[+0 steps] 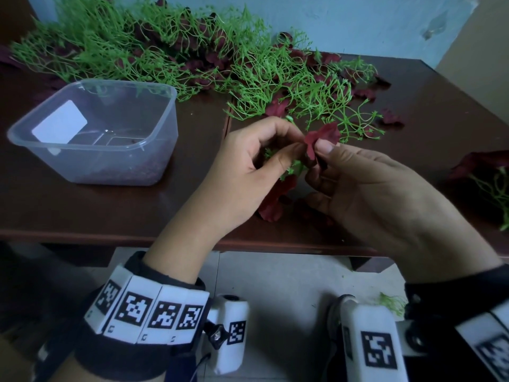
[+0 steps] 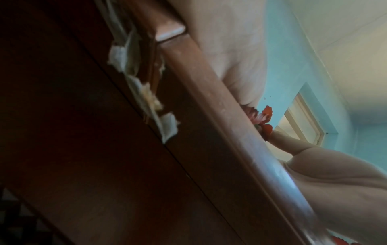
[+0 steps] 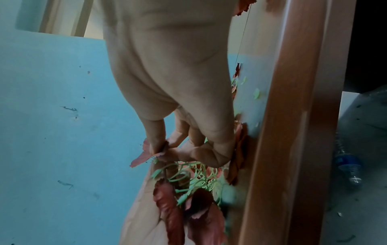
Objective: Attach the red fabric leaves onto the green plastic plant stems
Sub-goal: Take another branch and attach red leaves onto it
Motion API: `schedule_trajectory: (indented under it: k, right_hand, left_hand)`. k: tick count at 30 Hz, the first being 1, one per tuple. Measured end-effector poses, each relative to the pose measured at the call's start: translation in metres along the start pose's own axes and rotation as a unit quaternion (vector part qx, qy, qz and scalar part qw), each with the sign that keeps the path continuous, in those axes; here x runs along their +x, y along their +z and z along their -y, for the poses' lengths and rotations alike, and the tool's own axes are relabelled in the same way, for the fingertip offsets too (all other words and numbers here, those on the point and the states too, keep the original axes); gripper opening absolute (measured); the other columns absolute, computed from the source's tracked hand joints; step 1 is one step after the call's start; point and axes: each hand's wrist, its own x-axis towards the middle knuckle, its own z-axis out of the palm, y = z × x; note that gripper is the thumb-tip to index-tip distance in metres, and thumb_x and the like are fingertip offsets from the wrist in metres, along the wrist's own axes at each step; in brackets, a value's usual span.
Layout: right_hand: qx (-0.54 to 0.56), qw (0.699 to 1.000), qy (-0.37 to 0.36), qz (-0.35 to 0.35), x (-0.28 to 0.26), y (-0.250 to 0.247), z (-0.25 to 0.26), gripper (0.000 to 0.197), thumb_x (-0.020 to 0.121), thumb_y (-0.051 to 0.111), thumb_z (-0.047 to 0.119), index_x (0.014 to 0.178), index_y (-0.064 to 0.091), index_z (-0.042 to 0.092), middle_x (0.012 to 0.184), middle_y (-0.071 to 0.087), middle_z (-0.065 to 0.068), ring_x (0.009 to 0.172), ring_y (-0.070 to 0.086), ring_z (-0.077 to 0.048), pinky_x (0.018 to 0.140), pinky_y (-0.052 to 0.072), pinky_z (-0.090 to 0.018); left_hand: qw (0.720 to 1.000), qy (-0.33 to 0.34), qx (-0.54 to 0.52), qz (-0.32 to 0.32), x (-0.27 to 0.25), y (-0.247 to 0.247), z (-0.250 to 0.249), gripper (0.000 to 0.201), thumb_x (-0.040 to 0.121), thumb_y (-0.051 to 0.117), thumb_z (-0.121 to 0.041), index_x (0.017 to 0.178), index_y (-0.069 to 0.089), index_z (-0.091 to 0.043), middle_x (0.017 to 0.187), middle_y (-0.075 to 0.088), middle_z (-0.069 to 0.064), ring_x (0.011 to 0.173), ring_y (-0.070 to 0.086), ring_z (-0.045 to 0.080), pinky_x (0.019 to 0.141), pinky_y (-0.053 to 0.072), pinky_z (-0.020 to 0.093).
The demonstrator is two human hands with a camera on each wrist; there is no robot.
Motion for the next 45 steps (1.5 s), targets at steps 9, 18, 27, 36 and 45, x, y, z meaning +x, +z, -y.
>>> schedule_trajectory:
  k: [9, 18, 27, 36, 45]
  right_hand:
    - [-0.021, 0.999, 0.004, -0.025, 0.0003, -0.0001, 0.0005, 0.014, 0.079, 0.066, 0.019, 0.087, 0.068, 0.007, 0.082, 0.059, -0.007, 0.071, 0.05, -0.014, 0.083, 0.034, -0.041]
    - [-0.018, 0.999, 0.018, -0.043, 0.0024, 0.0032, -0.0009, 0.018, 0.079, 0.067, 0.02, 0.089, 0.068, 0.005, 0.086, 0.054, -0.014, 0.073, 0.049, -0.017, 0.072, 0.039, -0.033]
    - [0.007, 0.998, 0.041, -0.043, 0.0021, 0.0054, 0.0014, 0.015, 0.071, 0.071, 0.02, 0.08, 0.069, 0.01, 0.075, 0.052, -0.005, 0.061, 0.053, -0.011, 0.064, 0.04, -0.026]
    - [-0.01, 0.998, 0.042, -0.034, -0.0006, 0.0065, 0.0018, 0.028, 0.068, 0.072, 0.02, 0.091, 0.069, 0.004, 0.086, 0.053, -0.013, 0.07, 0.054, -0.017, 0.077, 0.041, -0.034]
    - [-0.002, 0.998, 0.037, -0.05, -0.0051, 0.0066, 0.0026, 0.021, 0.068, 0.072, 0.018, 0.084, 0.071, 0.005, 0.075, 0.059, -0.008, 0.073, 0.054, -0.02, 0.086, 0.042, -0.044]
  left_hand:
    - [1.0, -0.013, 0.004, -0.008, 0.0004, -0.0007, 0.0036, 0.01, 0.098, 0.066, -0.018, 0.106, 0.071, -0.016, 0.099, 0.073, -0.002, 0.095, 0.069, 0.007, 0.085, 0.053, 0.025]
    - [0.997, 0.012, -0.044, -0.07, -0.0002, -0.0029, 0.0062, 0.019, 0.086, 0.076, -0.001, 0.105, 0.077, -0.006, 0.096, 0.079, 0.001, 0.092, 0.075, 0.01, 0.083, 0.055, 0.021]
    - [0.988, -0.017, -0.14, -0.066, -0.0004, -0.0031, 0.0015, 0.019, 0.074, 0.082, -0.007, 0.09, 0.076, -0.014, 0.086, 0.078, -0.004, 0.083, 0.073, 0.01, 0.078, 0.055, 0.022]
    - [0.983, -0.033, -0.172, -0.061, -0.0006, -0.0026, 0.0004, 0.016, 0.071, 0.08, -0.01, 0.086, 0.074, -0.014, 0.082, 0.076, -0.004, 0.08, 0.071, 0.008, 0.075, 0.054, 0.019]
    - [0.982, -0.028, -0.179, -0.05, -0.0005, -0.0018, -0.0005, 0.015, 0.072, 0.08, -0.008, 0.082, 0.072, -0.015, 0.083, 0.074, 0.0, 0.08, 0.07, 0.01, 0.074, 0.055, 0.021]
